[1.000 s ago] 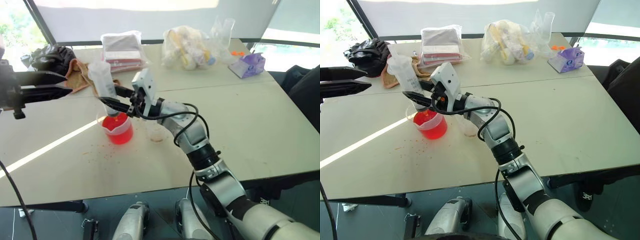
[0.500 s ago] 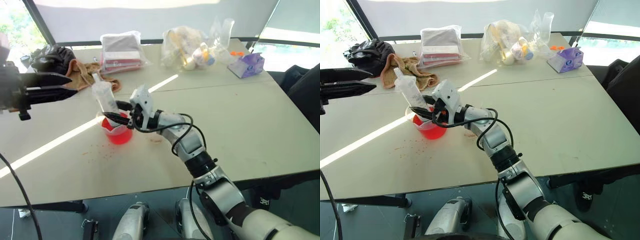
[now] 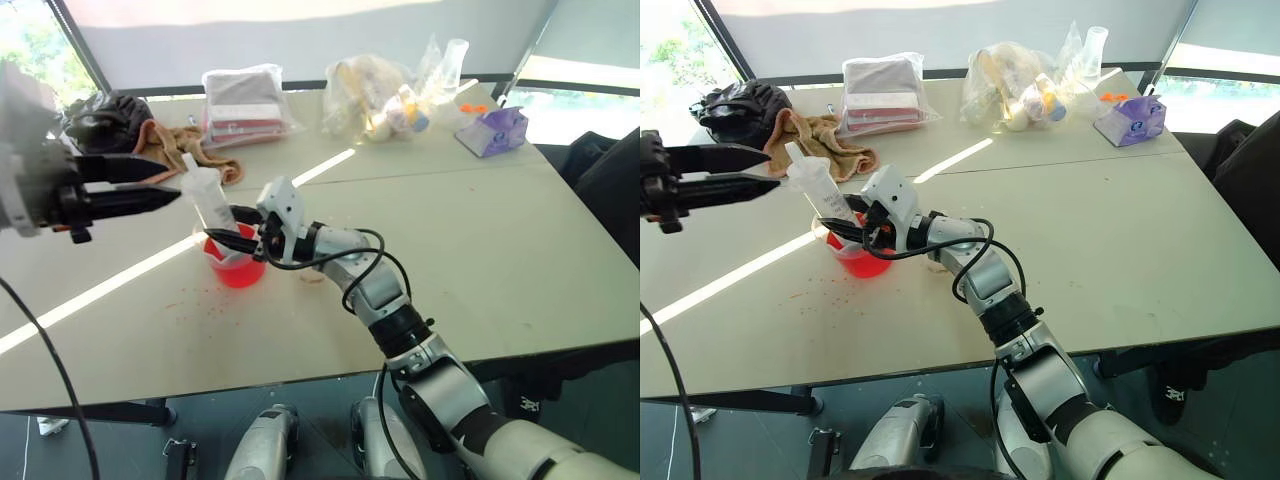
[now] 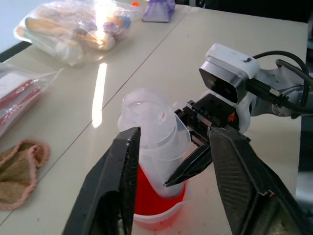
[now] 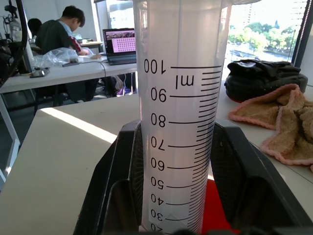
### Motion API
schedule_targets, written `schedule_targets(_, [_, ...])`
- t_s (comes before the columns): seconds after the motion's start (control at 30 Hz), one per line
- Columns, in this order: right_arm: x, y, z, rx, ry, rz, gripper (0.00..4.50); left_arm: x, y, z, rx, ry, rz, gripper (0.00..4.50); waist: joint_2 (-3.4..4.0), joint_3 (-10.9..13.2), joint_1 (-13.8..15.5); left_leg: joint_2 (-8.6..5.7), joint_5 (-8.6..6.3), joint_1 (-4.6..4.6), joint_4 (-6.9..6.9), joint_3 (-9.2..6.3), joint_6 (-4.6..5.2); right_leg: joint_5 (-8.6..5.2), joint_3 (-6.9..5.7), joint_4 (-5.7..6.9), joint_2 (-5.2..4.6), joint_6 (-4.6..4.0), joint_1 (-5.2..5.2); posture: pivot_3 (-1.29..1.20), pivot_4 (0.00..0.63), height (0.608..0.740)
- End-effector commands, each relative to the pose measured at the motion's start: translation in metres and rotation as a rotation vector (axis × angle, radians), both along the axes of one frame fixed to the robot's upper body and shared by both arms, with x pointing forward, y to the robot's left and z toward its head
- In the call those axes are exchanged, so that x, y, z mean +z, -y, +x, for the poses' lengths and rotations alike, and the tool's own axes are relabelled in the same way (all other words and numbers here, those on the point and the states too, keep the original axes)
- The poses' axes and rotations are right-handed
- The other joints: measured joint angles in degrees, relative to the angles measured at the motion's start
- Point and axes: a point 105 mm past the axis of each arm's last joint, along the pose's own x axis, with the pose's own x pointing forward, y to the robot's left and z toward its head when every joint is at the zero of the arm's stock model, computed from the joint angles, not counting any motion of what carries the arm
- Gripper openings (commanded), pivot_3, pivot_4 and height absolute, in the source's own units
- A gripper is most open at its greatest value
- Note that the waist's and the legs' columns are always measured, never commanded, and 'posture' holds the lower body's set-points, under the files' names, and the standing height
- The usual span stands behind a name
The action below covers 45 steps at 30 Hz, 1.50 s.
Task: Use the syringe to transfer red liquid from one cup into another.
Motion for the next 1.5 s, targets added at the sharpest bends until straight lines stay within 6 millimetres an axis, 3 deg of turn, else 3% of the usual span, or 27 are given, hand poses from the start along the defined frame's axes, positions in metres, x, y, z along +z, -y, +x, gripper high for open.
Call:
schedule_targets(0.03, [0.018, -0.005, -0.010, 0.031, 0.055, 0.048, 1.38, 0.007, 0.002, 0.000, 0.001, 0.054, 0.008, 3.47, 0.00, 0.00, 0.00, 0.00, 0.00, 0.00, 0.00, 0.00, 0.00, 0.00, 0.00, 0.00, 0.00, 0.00, 0.00, 0.00, 0.150, 0.736])
schedule_targets(0.07, [0.019, -0.005, -0.010, 0.031, 0.056, 0.048, 1.38, 0.007, 0.004, 0.000, -0.001, 0.058, 0.001, 3.69, 0.00, 0.00, 0.00, 0.00, 0.00, 0.00, 0.00, 0.00, 0.00, 0.00, 0.00, 0.00, 0.01, 0.00, -0.01, 0.00, 0.150, 0.736])
schedule_targets(0.7, [0.020, -0.008, -0.010, 0.026, 0.069, 0.047, 1.38, 0.001, 0.019, 0.010, 0.007, 0.036, -0.159, 3.69, -0.04, -0.01, 0.02, 0.00, 0.01, 0.01, 0.01, -0.01, -0.02, 0.00, 0.02, 0.03, 0.00, 0.00, 0.00, 0.00, 0.150, 0.736])
schedule_targets(1.2, [0.020, -0.009, -0.011, 0.033, 0.067, 0.048, 1.38, 0.010, 0.000, 0.000, 0.084, 0.073, -0.099, 3.69, -0.05, -0.01, 0.00, 0.00, 0.01, 0.02, -0.02, -0.02, -0.02, 0.00, 0.02, 0.02, 0.01, -0.01, -0.01, 0.00, 0.150, 0.736])
schedule_targets(1.5, [0.021, -0.009, -0.011, 0.036, 0.068, 0.047, 1.38, 0.009, 0.003, -0.007, 0.070, 0.059, -0.125, 3.69, -0.06, -0.01, 0.03, 0.00, 0.01, 0.02, -0.01, -0.03, -0.03, 0.00, 0.02, 0.01, 0.01, -0.01, 0.01, 0.00, 0.150, 0.736])
